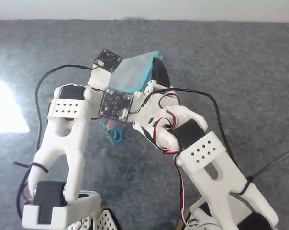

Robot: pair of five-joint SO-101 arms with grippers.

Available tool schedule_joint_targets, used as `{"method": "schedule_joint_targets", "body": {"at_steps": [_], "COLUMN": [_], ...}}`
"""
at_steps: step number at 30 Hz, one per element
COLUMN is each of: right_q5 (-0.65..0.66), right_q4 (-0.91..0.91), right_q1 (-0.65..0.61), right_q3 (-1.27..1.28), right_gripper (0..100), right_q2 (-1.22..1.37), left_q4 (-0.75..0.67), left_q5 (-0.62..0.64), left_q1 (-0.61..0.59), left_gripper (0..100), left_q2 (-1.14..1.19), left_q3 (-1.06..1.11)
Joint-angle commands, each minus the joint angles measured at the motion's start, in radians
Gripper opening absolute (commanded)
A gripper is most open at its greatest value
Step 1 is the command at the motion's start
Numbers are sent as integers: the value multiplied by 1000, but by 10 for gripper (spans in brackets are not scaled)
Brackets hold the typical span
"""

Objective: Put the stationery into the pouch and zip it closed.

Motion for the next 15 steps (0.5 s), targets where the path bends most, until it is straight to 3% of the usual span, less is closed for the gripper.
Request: {"method": "schedule_joint_targets", "body": {"at_steps": [1,15], "right_q5": [86,72], "right_q4": [31,113], "right_q1": [7,15], "right_q3": [-61,-91], "right_gripper": [489,489], "right_q2": [4,38], "left_q4": [43,48], "left_q5": [-5,-5], "left_q1": [9,-18], "left_gripper": [9,9], "left_q2": [12,11], "left_q3": [15,5]}}
